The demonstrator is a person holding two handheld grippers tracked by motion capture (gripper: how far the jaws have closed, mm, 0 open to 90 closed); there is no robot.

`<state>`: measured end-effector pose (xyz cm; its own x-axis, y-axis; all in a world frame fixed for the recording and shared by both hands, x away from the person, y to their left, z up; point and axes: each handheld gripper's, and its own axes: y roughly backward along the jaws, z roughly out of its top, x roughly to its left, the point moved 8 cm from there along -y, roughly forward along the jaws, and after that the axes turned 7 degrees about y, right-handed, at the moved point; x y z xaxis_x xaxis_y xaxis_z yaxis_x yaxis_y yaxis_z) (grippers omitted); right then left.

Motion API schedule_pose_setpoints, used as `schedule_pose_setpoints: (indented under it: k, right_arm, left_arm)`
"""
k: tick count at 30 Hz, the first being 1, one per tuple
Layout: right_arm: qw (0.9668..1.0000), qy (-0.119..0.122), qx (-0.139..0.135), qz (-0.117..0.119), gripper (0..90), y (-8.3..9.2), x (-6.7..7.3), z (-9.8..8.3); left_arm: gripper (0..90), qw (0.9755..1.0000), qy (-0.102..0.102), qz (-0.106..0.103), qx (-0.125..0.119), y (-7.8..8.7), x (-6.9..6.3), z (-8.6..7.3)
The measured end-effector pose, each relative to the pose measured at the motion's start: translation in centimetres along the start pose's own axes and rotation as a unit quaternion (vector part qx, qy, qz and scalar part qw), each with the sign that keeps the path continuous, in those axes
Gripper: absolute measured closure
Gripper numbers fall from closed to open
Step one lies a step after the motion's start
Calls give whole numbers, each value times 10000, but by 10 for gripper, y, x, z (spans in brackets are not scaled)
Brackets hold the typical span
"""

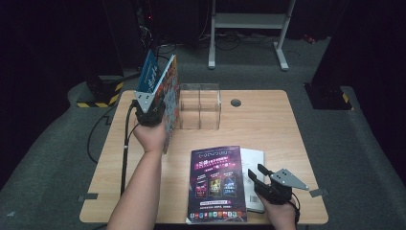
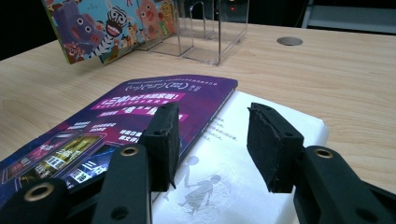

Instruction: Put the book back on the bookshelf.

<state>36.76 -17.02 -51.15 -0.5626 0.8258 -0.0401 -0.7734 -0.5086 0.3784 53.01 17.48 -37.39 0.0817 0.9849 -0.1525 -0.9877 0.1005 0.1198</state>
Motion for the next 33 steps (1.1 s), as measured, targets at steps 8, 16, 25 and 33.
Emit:
schedule_pose_setpoints:
  k: [8,16,25,33]
  right_arm:
    - [10000,16,9,12,537,0,2,0]
    - [10000,20,11,22,537,0,4,0]
    - [9999,50,49,75,536,-1,9,-1]
    - [10000,21,62,75,536,-1,9,-2]
  left_arm:
    - [810,9999,78,-47,-80,6,3,-8]
    - [805,9998,72,-142,68,15,5,-16]
    - [800,9993,27,-236,298,22,11,-19]
    - [791,9987,-91,-290,408,24,14,-20]
